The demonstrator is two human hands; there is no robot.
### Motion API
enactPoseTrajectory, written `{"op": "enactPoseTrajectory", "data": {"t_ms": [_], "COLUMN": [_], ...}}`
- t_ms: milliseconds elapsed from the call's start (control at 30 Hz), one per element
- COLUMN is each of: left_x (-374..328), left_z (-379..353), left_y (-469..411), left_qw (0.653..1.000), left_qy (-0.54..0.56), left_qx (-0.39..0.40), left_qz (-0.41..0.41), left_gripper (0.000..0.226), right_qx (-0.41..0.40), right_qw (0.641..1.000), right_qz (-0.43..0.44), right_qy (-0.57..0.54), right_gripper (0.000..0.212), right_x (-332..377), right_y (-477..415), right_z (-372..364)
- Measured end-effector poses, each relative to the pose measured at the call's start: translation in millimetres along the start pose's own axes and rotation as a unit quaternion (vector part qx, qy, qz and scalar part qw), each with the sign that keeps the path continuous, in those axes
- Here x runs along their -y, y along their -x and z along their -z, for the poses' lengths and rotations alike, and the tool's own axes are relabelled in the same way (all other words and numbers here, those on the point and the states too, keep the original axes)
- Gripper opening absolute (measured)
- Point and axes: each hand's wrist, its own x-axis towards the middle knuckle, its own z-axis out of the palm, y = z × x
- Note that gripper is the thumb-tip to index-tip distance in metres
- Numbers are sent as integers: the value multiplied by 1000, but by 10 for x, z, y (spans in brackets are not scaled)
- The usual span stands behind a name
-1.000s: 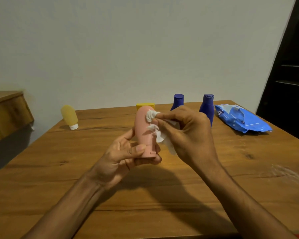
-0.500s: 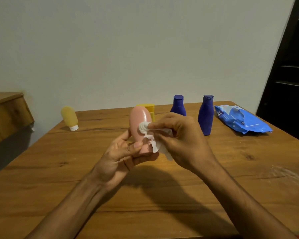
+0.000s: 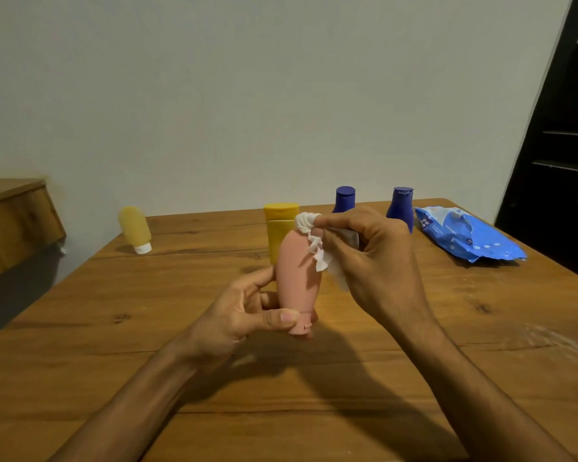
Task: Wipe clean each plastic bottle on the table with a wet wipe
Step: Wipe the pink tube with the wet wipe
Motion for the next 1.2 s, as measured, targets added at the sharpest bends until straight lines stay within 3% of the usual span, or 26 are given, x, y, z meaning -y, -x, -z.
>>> {"op": "enactPoseTrajectory", "data": {"t_ms": [67, 200, 400, 500, 633, 833, 1000, 1133, 1200], "left_x": [5, 17, 31, 33, 9, 21, 0, 9, 4], "left_z": [21, 9, 0, -2, -32, 5, 31, 23, 14], "left_y": [-23, -38, -59, -55, -58, -58, -54, -50, -40], "left_qw": [1000, 997, 997, 997, 999, 997, 998, 997, 998], "left_qy": [-20, -74, -14, 12, -23, 0, 3, 51, 33], "left_qx": [-4, -1, -68, -63, -13, -64, -32, -41, -31], "left_qz": [-5, -14, -44, -45, -31, -47, -45, -42, -32], "left_gripper": [78, 72, 55, 60, 76, 56, 75, 87, 86], "right_qx": [4, 17, 112, 101, 18, 146, 49, 104, 89], "right_qw": [1000, 993, 963, 972, 985, 960, 978, 969, 973], "right_qz": [11, 62, 166, 147, 131, 150, 144, 157, 157], "right_qy": [26, 96, 177, 151, 109, 184, 146, 160, 147], "right_gripper": [21, 25, 31, 30, 25, 28, 26, 32, 30], "right_x": [-3, 2, 76, 50, 32, 62, 48, 63, 65], "right_y": [21, 53, 207, 152, 74, 162, 129, 173, 155], "right_z": [-33, -59, -192, -151, -74, -159, -136, -163, -137]}}
